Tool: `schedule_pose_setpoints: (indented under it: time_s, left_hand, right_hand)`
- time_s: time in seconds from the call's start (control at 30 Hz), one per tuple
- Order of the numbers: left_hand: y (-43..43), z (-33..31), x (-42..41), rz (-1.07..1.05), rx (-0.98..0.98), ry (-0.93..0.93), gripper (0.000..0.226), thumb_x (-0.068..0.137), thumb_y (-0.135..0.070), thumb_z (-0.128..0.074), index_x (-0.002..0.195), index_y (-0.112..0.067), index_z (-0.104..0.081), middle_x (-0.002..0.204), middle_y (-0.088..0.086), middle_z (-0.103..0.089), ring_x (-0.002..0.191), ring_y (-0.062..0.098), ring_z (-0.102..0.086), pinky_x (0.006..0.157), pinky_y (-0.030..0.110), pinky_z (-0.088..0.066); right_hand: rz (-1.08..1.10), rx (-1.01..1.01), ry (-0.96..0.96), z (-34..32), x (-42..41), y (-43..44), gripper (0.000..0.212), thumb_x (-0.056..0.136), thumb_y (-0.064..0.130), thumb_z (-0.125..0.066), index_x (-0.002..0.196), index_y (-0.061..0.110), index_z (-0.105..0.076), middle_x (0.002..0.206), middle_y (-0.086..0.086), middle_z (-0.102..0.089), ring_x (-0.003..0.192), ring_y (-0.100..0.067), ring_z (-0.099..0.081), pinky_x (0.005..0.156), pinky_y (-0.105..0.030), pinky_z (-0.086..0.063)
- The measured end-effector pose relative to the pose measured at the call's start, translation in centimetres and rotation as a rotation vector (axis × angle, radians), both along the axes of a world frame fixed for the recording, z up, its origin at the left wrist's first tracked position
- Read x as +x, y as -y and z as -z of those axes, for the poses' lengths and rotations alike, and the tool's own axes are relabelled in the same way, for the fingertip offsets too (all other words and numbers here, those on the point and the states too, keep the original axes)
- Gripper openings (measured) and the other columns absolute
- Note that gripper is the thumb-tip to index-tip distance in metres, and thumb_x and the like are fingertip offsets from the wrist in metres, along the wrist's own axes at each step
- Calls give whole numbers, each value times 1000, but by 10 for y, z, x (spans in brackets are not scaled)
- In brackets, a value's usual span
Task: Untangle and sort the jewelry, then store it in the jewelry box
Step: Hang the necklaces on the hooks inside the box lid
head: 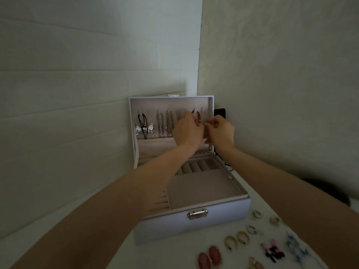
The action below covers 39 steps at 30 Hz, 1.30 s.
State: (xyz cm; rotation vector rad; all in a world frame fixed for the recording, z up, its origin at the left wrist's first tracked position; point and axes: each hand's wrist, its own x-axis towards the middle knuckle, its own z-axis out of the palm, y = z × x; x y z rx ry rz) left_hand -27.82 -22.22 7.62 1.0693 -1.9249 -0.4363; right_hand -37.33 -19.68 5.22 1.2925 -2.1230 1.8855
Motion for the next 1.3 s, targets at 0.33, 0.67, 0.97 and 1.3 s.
schedule_pose_setpoints:
  time_s: [0.33,0.67,0.97,1.3]
  left_hand:
    - [-22,11,7,138,286,-30,29,98,-29,-43,116,-16,-62,110,2,-66,97,19,-61,76,28,-44]
    - [-29,17,33,360,584,-199,23,89,-30,-62,97,-10,-70,98,7,-68,86,14,-60,71,21,-45]
    - [-18,29,53,277,531,-189,19,95,-11,-53,77,-10,-47,54,2,-55,39,10,-53,41,21,-43]
    - [-8,0,27,231,90,-100,11,90,-2,-57,98,-8,-61,102,8,-63,93,18,-59,81,26,-48]
  right_hand:
    - [-163,-25,351,12,31,-27,25,94,5,-51,114,7,-66,100,-9,-69,77,-9,-63,55,-11,-51]
    - [-183,31,337,16,27,-48,29,82,-7,-49,79,11,-71,72,-1,-65,79,-18,-60,62,-21,-49]
    - [-145,306,-346,13,20,-32,47,82,-6,-46,126,11,-53,131,-5,-46,104,-22,-54,86,-35,-45]
    - [-155,467,-649,12,8,-35,35,83,0,-52,116,7,-60,122,-9,-48,103,-26,-54,83,-41,-48]
